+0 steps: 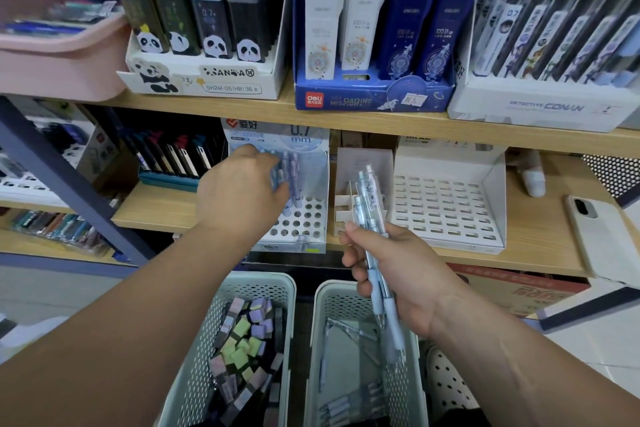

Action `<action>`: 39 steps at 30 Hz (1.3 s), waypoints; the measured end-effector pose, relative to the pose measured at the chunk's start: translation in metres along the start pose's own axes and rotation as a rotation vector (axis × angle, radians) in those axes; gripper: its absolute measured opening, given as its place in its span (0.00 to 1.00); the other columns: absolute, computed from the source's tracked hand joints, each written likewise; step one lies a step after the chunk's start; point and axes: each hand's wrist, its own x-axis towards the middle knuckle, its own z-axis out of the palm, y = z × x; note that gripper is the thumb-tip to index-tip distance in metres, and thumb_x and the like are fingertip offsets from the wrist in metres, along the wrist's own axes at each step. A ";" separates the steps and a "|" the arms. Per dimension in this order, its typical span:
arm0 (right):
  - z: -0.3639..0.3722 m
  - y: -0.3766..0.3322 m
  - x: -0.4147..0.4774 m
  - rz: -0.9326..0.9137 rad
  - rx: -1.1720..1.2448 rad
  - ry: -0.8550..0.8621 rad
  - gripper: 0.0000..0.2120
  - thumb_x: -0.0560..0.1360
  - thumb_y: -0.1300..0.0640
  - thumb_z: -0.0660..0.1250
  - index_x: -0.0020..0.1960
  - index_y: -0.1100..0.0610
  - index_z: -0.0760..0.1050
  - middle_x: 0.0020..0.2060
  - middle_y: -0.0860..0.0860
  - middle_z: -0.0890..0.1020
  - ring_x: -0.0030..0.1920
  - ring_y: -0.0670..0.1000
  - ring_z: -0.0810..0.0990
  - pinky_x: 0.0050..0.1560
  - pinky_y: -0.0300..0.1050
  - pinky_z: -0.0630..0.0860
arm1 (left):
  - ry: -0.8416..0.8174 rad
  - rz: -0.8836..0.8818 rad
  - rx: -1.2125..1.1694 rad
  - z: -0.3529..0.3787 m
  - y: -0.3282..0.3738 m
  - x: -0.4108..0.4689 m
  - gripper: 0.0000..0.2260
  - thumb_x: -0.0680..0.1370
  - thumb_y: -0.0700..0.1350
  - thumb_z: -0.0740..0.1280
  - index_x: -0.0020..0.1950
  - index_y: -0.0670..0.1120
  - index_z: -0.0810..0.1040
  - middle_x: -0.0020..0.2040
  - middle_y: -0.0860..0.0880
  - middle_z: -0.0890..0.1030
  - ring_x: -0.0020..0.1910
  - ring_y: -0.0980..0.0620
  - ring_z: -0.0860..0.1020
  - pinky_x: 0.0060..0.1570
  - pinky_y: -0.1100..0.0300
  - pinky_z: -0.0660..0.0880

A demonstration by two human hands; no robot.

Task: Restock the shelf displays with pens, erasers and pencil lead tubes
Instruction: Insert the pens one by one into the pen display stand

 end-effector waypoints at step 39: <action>0.019 0.013 0.003 0.111 0.011 0.154 0.11 0.79 0.52 0.70 0.51 0.61 0.82 0.29 0.52 0.77 0.27 0.47 0.70 0.22 0.38 0.65 | -0.008 -0.629 -1.194 -0.037 -0.013 -0.029 0.02 0.78 0.37 0.70 0.50 0.40 0.81 0.40 0.40 0.83 0.35 0.48 0.83 0.36 0.60 0.80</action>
